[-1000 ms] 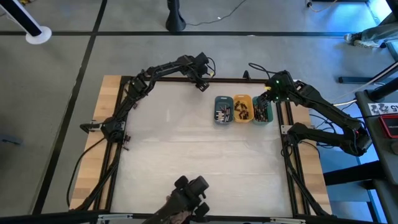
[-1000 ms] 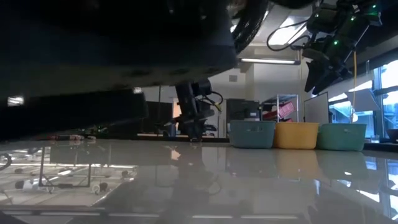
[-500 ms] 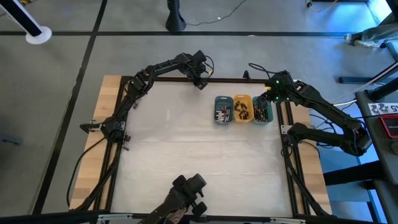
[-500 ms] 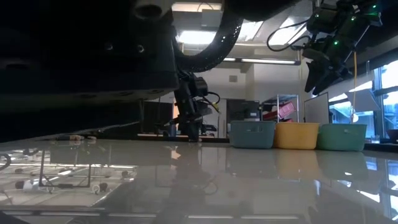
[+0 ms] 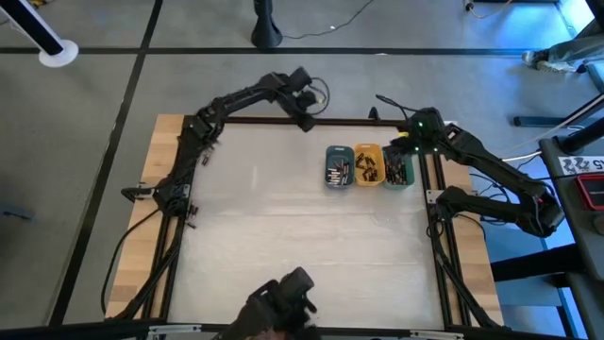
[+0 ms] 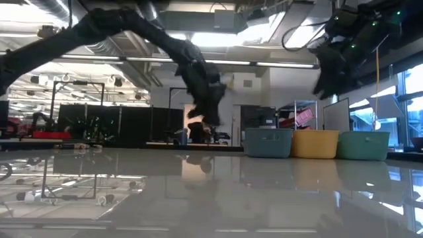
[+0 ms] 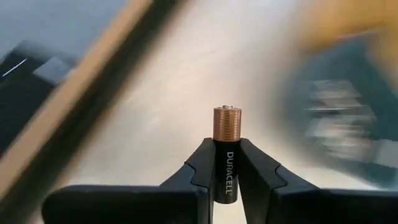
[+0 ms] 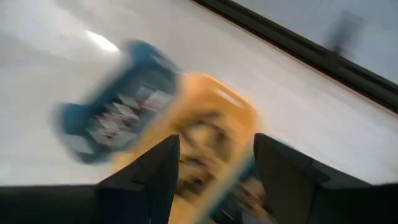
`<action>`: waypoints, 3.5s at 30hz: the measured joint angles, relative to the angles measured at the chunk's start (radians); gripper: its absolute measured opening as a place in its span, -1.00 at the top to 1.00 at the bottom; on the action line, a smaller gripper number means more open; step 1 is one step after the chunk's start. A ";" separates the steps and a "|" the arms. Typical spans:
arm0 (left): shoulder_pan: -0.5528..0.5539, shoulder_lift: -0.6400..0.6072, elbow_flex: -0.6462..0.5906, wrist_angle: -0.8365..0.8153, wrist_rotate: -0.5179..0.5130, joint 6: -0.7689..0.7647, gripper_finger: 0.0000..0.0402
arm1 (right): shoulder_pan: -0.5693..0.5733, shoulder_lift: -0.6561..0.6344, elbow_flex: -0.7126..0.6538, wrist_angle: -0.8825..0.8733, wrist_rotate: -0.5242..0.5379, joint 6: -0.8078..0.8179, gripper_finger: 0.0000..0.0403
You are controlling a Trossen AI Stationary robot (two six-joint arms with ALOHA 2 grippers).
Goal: Sort batteries
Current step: Put the black battery into the green bin
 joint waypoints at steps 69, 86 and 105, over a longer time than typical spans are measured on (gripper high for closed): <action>-0.287 -0.120 0.003 0.664 0.370 0.058 0.74 | 0.256 -0.117 -0.139 0.731 -0.151 0.042 0.15; -0.298 -0.120 0.003 0.614 0.253 0.080 0.45 | 0.254 -0.123 -0.139 0.667 -0.141 0.015 0.77; -0.177 -0.120 0.003 -0.252 -0.225 0.218 0.08 | 0.168 -0.143 -0.050 -0.132 0.232 0.096 0.77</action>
